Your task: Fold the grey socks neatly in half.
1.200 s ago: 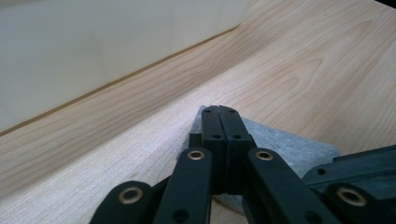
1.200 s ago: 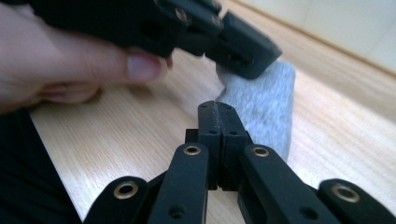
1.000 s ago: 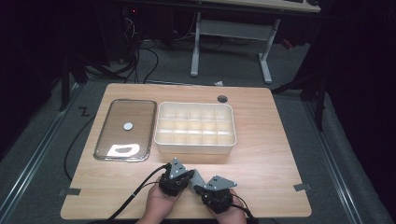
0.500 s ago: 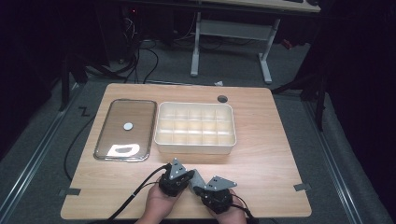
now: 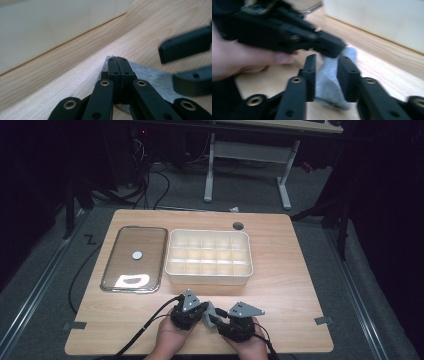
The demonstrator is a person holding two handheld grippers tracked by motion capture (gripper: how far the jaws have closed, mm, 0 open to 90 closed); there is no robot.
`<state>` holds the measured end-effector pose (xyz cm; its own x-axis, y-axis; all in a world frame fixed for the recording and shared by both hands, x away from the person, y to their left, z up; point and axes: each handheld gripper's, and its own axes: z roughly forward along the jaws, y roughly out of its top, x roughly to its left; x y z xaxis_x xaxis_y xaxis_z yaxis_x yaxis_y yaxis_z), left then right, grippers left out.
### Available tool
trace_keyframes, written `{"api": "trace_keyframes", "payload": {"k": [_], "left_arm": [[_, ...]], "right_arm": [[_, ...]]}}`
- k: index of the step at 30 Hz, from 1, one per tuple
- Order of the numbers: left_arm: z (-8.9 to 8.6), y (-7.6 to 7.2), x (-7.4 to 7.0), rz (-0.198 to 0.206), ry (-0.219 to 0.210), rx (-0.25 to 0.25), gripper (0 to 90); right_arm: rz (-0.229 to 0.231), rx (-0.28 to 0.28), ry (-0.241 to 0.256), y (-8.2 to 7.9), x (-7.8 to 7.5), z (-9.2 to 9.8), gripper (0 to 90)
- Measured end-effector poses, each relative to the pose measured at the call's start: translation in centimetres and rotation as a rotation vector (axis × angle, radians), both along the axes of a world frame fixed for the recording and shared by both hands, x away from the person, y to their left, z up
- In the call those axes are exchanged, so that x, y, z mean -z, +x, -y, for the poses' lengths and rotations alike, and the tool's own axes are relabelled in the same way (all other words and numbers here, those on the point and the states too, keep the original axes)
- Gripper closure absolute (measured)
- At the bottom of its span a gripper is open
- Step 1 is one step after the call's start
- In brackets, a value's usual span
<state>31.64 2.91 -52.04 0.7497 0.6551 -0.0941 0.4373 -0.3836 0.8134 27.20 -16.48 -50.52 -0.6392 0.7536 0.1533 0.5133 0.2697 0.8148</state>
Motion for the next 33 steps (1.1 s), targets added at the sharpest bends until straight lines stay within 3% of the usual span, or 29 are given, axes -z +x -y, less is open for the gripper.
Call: {"api": "trace_keyframes", "payload": {"k": [1,3,5,6,8,10,14,21,25,29,32,33], "left_arm": [[0.0,0.0,0.0,0.001,0.001,0.000,90.0],[0.0,0.0,0.0,0.003,0.002,0.000,90.0],[-0.1,0.0,0.0,0.002,0.001,0.001,90.0],[-0.1,0.0,0.0,0.002,0.002,0.001,90.0],[-0.2,-0.1,0.0,0.006,0.002,0.000,90.0],[-0.3,-0.1,0.1,0.007,-0.005,-0.003,90.0],[-0.7,-0.2,0.1,0.007,-0.007,-0.004,88.2],[-1.6,-0.6,0.1,0.021,-0.010,-0.011,86.3],[-2.7,-0.8,-0.3,0.029,-0.019,-0.007,78.6],[-5.2,-1.4,-1.3,0.093,-0.004,-0.031,75.2],[-7.9,-1.7,-1.9,0.135,0.003,-0.069,72.7],[-8.8,-1.8,-2.0,0.150,0.004,-0.085,70.4]], "right_arm": [[0.000,0.000,0.000,0.0,0.0,0.0,61.9],[-0.021,0.034,0.000,0.4,0.1,0.2,52.0],[-0.082,0.054,-0.019,1.3,0.7,0.1,47.6],[-0.142,0.034,-0.024,1.9,1.5,-0.1,45.2],[-0.158,0.031,-0.016,2.1,1.8,-0.1,45.0],[-0.225,0.022,0.027,2.8,2.1,0.0,45.0],[-0.261,-0.004,0.053,3.2,2.3,0.0,50.2],[-0.266,-0.025,0.031,3.2,2.0,-0.7,53.8],[-0.262,-0.045,-0.003,3.2,1.8,-1.1,56.9],[-0.262,-0.077,-0.025,3.2,1.6,-1.6,61.0],[-0.263,-0.087,-0.080,3.3,1.1,-2.2,62.2],[-0.257,-0.098,-0.120,3.4,0.8,-2.6,62.4]]}}
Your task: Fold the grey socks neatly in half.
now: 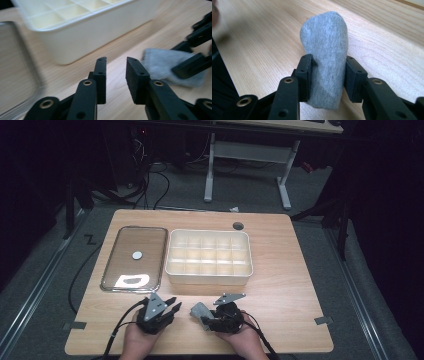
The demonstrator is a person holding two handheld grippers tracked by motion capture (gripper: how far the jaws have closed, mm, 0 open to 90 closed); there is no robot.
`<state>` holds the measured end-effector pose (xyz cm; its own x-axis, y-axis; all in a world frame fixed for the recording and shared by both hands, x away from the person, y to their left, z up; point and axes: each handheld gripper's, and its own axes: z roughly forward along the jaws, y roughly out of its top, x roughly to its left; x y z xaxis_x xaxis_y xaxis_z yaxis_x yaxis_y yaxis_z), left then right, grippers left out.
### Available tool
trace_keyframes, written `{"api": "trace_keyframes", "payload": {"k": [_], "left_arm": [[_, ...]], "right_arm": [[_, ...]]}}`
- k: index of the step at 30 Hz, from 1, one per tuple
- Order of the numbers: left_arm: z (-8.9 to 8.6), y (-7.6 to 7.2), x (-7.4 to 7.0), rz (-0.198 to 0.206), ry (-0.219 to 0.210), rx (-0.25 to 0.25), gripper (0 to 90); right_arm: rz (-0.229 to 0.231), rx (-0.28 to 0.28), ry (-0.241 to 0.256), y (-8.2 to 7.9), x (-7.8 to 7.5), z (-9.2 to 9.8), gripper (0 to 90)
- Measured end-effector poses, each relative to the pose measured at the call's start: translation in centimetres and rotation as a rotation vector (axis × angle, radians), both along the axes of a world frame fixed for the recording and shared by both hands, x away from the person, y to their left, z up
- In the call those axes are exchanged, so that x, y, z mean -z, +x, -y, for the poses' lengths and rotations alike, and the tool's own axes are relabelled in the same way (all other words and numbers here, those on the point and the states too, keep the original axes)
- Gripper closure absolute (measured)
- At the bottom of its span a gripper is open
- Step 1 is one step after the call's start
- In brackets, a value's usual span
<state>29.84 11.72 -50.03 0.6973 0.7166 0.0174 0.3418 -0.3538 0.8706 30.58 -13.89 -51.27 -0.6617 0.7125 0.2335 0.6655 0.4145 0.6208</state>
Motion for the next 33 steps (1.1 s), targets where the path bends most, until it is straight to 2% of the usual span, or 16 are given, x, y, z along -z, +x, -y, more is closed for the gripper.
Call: {"api": "trace_keyframes", "payload": {"k": [1,2,3,4,5,6,7,8,11,13,18,20,23,26,31,33], "left_arm": [[-0.9,-0.1,0.0,0.018,0.003,-0.018,70.0],[-2.5,-0.4,0.5,0.039,-0.004,-0.058,70.0],[-2.5,-0.4,0.5,0.039,-0.004,-0.058,70.5],[-3.2,-0.4,0.9,0.034,-0.024,-0.073,70.5],[-3.9,-0.3,1.1,0.016,-0.038,-0.083,70.5],[-4.4,-0.1,1.2,0.002,-0.041,-0.093,70.5],[-4.8,0.0,1.2,0.002,-0.040,-0.100,69.4],[-5.3,0.2,1.3,0.016,-0.028,-0.109,67.4],[-5.6,0.3,1.7,0.026,-0.038,-0.127,67.1],[-5.6,0.4,2.1,0.018,-0.044,-0.131,66.3],[-5.0,0.3,2.2,0.015,-0.041,-0.101,64.7],[-4.8,0.4,2.3,0.009,-0.044,-0.085,65.1],[-4.7,0.5,2.4,0.010,-0.039,-0.084,65.2],[-4.7,0.5,2.3,0.008,-0.039,-0.086,64.7],[-5.0,0.6,2.4,0.009,-0.045,-0.082,64.0],[-5.1,0.7,2.4,-0.002,-0.043,-0.081,63.3]], "right_arm": [[0.001,-0.005,-0.020,0.0,-0.2,-0.2,62.4],[0.008,-0.013,-0.035,0.1,-0.2,-0.3,62.5],[0.008,-0.013,-0.035,0.1,-0.2,-0.3,62.5],[0.005,-0.018,-0.057,0.1,-0.4,-0.6,62.9],[0.011,-0.029,-0.085,0.2,-0.7,-1.0,63.7],[0.011,-0.029,-0.085,0.2,-0.7,-1.0,63.7],[0.016,-0.038,-0.094,0.2,-0.7,-1.1,64.0],[0.001,-0.037,-0.102,0.3,-0.8,-1.2,64.5],[-0.001,-0.042,-0.116,0.3,-0.9,-1.3,65.7],[-0.005,-0.046,-0.136,0.3,-1.2,-1.5,66.8],[-0.004,-0.062,-0.187,0.3,-1.6,-2.2,68.6],[-0.024,-0.061,-0.198,0.5,-1.8,-2.4,69.0],[-0.023,-0.069,-0.236,0.5,-2.4,-2.5,69.6],[-0.017,-0.061,-0.271,0.7,-3.0,-2.1,69.8],[-0.009,-0.062,-0.298,1.0,-3.3,-1.4,70.0],[0.002,-0.064,-0.297,1.1,-3.6,-0.9,69.9]]}}
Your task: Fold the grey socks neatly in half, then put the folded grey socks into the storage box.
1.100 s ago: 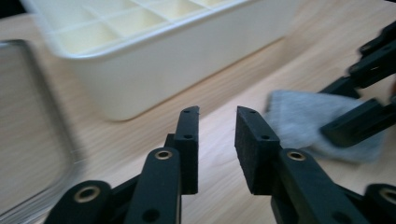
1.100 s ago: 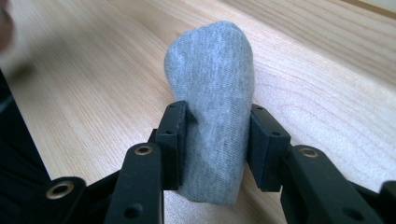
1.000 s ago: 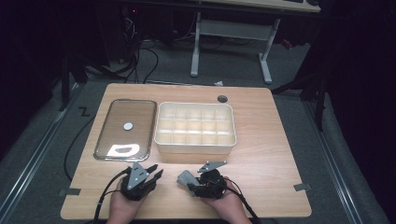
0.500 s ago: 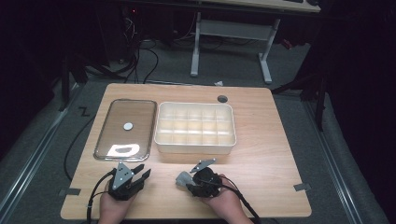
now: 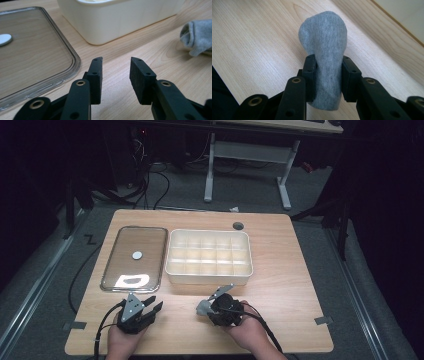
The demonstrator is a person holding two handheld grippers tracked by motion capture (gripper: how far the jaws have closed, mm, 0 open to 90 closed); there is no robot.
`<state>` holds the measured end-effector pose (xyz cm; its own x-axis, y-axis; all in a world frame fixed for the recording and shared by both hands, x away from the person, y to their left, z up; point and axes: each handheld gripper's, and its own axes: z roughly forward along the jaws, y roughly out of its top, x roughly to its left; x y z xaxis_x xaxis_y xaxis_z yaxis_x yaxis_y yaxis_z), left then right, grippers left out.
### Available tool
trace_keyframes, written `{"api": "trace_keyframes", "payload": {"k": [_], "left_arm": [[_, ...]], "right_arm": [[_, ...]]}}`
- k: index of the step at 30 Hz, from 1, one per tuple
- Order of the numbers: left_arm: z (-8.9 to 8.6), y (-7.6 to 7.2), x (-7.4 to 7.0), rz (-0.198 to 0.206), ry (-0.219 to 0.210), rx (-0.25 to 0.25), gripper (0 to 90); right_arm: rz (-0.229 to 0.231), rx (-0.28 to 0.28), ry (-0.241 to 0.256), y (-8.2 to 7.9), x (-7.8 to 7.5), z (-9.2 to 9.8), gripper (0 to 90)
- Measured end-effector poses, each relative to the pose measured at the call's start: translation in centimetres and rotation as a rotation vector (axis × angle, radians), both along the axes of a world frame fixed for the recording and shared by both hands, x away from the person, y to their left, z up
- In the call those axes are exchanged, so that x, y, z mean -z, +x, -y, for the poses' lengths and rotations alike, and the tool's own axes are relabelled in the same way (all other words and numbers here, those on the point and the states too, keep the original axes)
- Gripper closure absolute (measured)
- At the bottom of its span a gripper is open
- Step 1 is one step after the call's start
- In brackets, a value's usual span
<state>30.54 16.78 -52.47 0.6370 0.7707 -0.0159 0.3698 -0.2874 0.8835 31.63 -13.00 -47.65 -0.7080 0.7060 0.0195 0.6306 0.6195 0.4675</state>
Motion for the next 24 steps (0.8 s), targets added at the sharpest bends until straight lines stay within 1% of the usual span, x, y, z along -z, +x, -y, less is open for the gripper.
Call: {"api": "trace_keyframes", "payload": {"k": [1,3,5,6,8,10,12,15,19,21,23,24], "left_arm": [[0.0,0.1,0.0,-0.012,0.000,0.006,63.0],[0.0,0.1,0.1,-0.014,0.003,0.009,63.0],[0.1,0.1,0.1,-0.022,0.009,0.012,62.8],[0.2,0.1,0.1,-0.030,0.016,0.015,62.8],[0.3,0.3,0.2,-0.056,0.017,0.021,62.6],[0.4,0.3,0.2,-0.069,0.020,0.026,61.7],[0.5,0.3,0.3,-0.082,0.038,0.029,61.2],[0.5,0.2,0.3,-0.076,0.035,0.024,61.1],[0.6,0.1,0.2,-0.074,0.034,0.019,60.2],[0.8,0.1,0.3,-0.070,0.038,0.025,59.9],[1.0,0.0,0.3,-0.066,0.046,0.033,59.6],[1.1,0.0,0.4,-0.068,0.047,0.036,59.6]], "right_arm": [[0.002,0.000,0.002,0.0,-0.1,0.2,69.9],[0.007,0.001,0.005,0.1,-0.2,0.4,69.9],[0.006,0.014,0.019,0.3,-0.5,1.0,69.9],[0.006,0.014,0.019,0.3,-0.5,1.0,69.9],[0.008,0.013,0.013,0.5,-0.6,1.6,70.0],[0.007,0.026,0.002,0.7,-0.8,2.0,70.1],[0.012,0.034,-0.006,0.9,-1.0,2.8,70.1],[0.014,0.042,-0.016,0.9,-1.3,3.3,70.1],[0.015,0.067,-0.011,1.0,-1.9,4.6,70.2],[0.023,0.076,-0.017,1.1,-2.4,5.3,70.2],[0.033,0.087,-0.006,1.3,-3.2,6.4,70.2],[0.033,0.087,-0.006,1.3,-3.2,6.4,70.2]]}}
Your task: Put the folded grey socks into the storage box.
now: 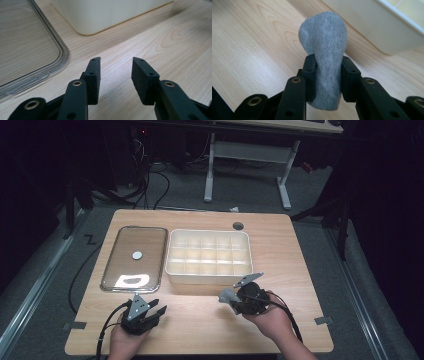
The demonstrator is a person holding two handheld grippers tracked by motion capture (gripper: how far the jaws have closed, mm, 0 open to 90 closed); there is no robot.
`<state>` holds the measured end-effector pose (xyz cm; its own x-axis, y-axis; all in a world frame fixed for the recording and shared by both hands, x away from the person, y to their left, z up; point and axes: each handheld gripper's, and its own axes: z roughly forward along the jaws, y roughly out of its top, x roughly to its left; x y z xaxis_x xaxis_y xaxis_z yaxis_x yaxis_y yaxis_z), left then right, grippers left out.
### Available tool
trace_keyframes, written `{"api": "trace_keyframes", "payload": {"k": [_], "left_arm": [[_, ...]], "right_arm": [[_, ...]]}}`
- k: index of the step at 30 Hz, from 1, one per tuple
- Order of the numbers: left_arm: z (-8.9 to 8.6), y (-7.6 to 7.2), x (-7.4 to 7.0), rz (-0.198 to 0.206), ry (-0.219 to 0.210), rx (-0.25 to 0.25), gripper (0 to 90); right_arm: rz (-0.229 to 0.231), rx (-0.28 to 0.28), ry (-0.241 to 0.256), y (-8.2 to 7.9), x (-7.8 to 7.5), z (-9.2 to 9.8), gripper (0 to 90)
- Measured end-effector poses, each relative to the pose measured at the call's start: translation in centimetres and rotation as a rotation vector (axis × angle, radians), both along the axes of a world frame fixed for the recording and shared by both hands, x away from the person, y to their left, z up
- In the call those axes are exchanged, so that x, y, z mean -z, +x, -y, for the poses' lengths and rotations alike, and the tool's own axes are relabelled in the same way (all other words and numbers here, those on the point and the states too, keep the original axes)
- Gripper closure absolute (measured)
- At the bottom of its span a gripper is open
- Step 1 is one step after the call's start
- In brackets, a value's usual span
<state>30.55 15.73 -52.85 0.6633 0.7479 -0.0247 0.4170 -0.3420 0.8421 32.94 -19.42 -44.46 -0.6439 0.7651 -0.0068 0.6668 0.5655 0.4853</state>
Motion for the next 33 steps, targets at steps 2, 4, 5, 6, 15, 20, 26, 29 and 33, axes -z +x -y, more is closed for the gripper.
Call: {"api": "trace_keyframes", "payload": {"k": [2,4,5,6,15,20,26,29,33], "left_arm": [[0.1,-0.1,0.1,-0.003,0.004,0.004,59.3],[0.0,-0.2,0.0,-0.002,-0.002,0.004,59.2],[-0.1,-0.3,-0.1,0.000,-0.005,0.004,59.2],[-0.2,-0.4,-0.2,0.006,-0.006,0.004,59.2],[-0.1,-0.7,-0.5,0.021,-0.007,0.011,59.0],[-0.1,-0.7,-0.6,0.027,-0.010,0.016,59.0],[0.0,-0.7,-0.6,0.027,-0.010,0.018,58.9],[0.0,-0.6,-0.6,0.029,-0.007,0.018,59.0],[-0.1,-0.7,-0.6,0.030,-0.011,0.016,58.9]], "right_arm": [[0.003,0.019,0.010,0.3,-0.9,1.0,70.2],[0.009,0.029,0.011,0.6,-1.5,1.6,70.2],[0.010,0.034,0.011,0.8,-1.8,1.9,70.3],[0.010,0.034,0.011,0.8,-1.8,1.9,70.3],[0.017,0.080,-0.018,3.3,-4.0,3.5,70.4],[0.036,0.101,-0.037,5.2,-5.0,3.2,70.7],[-0.004,0.145,-0.082,8.6,-4.4,2.5,70.9],[-0.017,0.160,-0.111,9.5,-4.1,2.2,71.0],[-0.061,0.185,-0.143,10.8,-3.3,2.0,71.1]]}}
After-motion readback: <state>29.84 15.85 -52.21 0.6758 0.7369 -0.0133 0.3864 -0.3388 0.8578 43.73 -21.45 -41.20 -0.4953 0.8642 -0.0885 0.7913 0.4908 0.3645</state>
